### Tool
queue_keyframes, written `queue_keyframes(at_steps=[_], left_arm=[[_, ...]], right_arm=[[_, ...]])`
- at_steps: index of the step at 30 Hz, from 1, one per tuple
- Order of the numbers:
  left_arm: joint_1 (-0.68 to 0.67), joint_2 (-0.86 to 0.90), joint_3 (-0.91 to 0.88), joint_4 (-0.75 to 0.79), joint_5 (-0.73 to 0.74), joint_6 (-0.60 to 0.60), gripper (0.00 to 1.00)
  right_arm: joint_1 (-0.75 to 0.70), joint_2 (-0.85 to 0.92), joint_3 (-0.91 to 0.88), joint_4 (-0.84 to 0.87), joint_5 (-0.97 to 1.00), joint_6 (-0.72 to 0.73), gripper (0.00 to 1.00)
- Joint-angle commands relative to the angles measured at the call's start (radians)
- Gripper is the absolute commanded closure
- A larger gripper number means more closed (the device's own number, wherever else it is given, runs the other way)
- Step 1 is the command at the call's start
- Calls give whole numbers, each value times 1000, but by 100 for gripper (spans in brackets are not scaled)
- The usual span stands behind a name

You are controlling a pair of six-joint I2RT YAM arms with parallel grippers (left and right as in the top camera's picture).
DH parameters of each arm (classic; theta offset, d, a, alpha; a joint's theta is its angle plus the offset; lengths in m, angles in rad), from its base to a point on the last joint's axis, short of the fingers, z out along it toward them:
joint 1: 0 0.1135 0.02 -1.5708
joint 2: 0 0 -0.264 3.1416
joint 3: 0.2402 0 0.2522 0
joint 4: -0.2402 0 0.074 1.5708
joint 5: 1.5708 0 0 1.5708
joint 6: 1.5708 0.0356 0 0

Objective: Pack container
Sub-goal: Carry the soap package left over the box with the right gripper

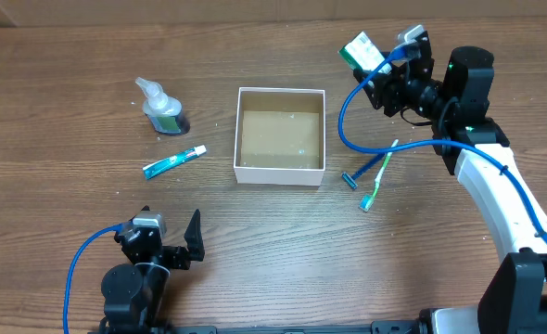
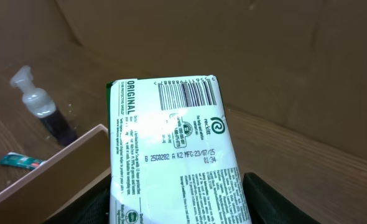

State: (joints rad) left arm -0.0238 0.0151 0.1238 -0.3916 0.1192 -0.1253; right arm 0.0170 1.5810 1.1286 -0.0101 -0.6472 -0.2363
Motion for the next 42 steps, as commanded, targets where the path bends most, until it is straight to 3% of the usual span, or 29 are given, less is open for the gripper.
queue_keyframes(at_steps=[1, 42], left_arm=[[6, -11, -9, 4, 8, -10, 0], [6, -11, -9, 3, 8, -10, 0]], right_arm=[[31, -29, 19, 2, -59, 6, 55], [101, -29, 19, 5, -144, -6, 58]])
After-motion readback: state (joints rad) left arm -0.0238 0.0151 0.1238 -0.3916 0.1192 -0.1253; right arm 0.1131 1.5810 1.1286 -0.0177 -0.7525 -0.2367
